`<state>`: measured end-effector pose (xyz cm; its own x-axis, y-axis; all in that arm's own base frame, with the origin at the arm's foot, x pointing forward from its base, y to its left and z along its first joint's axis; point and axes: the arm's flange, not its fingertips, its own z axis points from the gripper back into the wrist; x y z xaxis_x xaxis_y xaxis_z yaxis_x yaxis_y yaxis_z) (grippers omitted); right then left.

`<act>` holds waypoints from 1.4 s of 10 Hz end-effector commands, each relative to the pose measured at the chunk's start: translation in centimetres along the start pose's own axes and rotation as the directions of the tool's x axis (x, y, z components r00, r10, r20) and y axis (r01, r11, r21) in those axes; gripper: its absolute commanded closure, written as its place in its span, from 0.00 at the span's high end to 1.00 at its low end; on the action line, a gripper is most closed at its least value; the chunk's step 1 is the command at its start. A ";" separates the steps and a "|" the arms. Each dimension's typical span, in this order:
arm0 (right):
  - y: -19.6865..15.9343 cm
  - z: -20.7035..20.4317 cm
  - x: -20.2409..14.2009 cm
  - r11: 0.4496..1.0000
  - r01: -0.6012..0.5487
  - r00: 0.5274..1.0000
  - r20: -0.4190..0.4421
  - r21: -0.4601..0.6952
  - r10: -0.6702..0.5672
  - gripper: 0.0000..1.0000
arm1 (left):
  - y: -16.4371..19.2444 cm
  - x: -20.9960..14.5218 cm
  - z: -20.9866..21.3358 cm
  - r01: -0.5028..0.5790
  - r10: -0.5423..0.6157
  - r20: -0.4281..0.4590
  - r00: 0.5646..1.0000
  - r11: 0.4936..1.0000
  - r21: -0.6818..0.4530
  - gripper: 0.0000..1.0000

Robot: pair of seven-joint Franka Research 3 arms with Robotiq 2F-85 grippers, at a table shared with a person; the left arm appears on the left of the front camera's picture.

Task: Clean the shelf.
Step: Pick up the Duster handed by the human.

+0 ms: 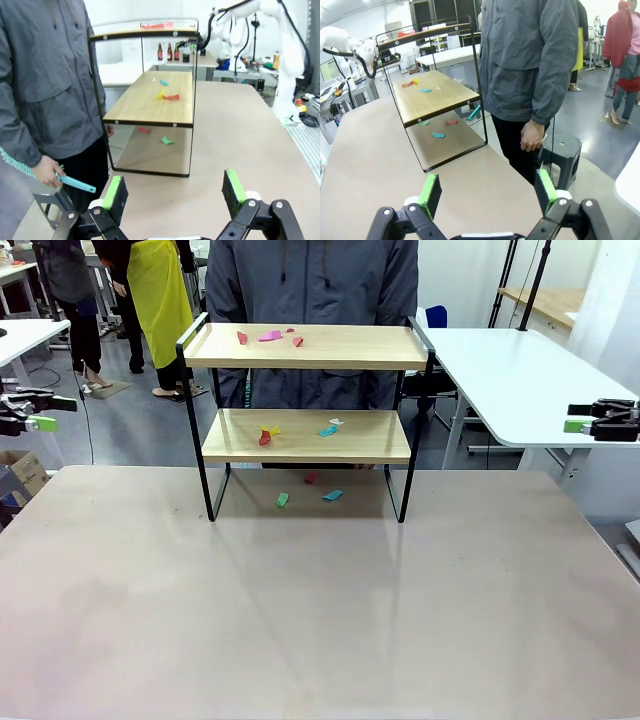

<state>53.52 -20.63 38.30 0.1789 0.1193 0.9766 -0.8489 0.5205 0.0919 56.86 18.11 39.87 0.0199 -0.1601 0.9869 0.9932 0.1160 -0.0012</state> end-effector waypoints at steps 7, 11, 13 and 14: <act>0.0 -0.1 0.1 1.000 -0.003 1.000 -0.001 0.001 0.003 1.00 | -0.5 0.8 0.4 0.013 -0.012 0.045 0.999 1.000 -0.029 1.00; 0.0 -0.1 0.1 1.000 -0.003 1.000 -0.001 0.001 0.003 1.00 | -0.5 0.8 0.4 0.013 -0.012 0.045 0.999 1.000 -0.029 1.00; 0.0 -0.1 0.1 1.000 -0.003 1.000 -0.001 0.001 0.003 1.00 | -0.5 0.8 0.4 0.013 -0.012 0.045 0.999 1.000 -0.029 1.00; 0.0 -0.1 0.1 1.000 -0.003 1.000 -0.001 0.001 0.003 1.00 | -0.5 0.8 0.4 0.013 -0.012 0.045 0.999 1.000 -0.029 1.00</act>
<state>53.51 -20.67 38.29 0.1792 0.1191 0.9766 -0.8485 0.5211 0.0921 56.29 18.33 40.50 0.0073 -0.1142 0.9934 0.9965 0.0835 0.0023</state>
